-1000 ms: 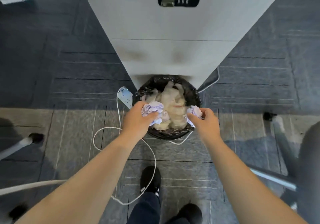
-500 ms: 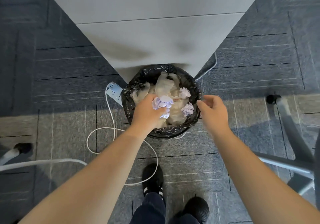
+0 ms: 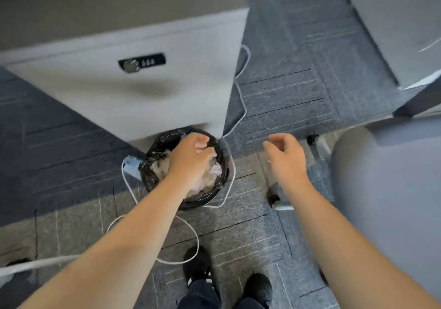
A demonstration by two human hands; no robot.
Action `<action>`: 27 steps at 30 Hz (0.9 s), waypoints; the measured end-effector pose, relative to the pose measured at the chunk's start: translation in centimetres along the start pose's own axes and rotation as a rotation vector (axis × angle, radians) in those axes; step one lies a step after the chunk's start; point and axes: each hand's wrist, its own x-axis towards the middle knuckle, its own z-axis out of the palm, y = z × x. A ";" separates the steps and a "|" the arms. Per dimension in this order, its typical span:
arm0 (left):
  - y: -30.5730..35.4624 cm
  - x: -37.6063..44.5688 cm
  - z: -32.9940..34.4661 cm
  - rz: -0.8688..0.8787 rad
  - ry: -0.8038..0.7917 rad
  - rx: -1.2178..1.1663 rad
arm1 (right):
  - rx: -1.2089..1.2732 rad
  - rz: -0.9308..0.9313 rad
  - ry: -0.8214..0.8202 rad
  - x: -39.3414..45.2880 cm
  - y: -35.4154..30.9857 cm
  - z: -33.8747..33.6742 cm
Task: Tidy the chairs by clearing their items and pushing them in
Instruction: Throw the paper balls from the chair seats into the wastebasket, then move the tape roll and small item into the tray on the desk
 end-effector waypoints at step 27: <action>23.1 -11.2 37.0 0.296 -0.522 0.328 | 0.150 0.405 0.454 -2.2 18.5 -40.3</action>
